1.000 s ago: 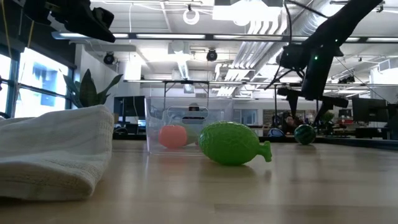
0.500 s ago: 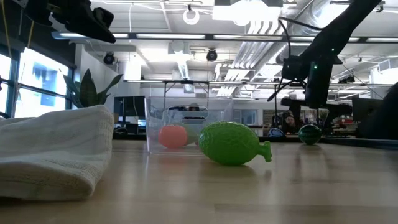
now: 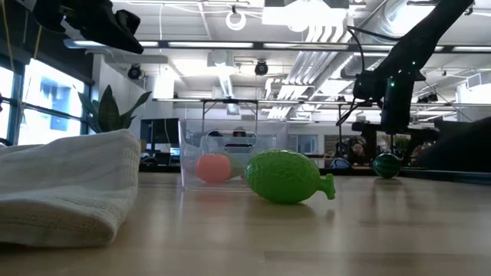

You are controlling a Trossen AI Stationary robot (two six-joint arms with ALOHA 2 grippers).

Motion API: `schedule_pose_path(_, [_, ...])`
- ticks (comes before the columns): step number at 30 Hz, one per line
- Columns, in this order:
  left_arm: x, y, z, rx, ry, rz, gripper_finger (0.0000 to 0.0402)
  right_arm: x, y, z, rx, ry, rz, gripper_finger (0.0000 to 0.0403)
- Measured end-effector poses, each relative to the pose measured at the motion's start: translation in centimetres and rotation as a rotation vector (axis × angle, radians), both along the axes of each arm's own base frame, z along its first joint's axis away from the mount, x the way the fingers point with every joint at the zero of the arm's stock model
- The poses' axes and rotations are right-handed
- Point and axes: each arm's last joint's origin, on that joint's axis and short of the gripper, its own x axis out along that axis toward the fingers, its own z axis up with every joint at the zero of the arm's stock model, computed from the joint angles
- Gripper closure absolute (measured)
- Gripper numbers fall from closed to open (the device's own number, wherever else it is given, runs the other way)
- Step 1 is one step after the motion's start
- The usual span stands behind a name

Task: Pick and placing Produce into tupperware
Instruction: Put the green watermelon into the transparent bin

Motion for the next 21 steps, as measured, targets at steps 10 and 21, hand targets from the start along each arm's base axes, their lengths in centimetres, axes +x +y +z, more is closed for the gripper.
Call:
schedule_pose_path(10, [0.0,0.0,0.0,0.0,0.0,0.0,0.0399,0.4,0.0,-2.2,0.112,0.038,0.004,0.009])
schedule_pose_path(21, [0.0,0.0,0.0,0.001,0.0,0.001,0.0399,0.8,-0.4,-3.4,0.132,0.063,0.006,0.0091])
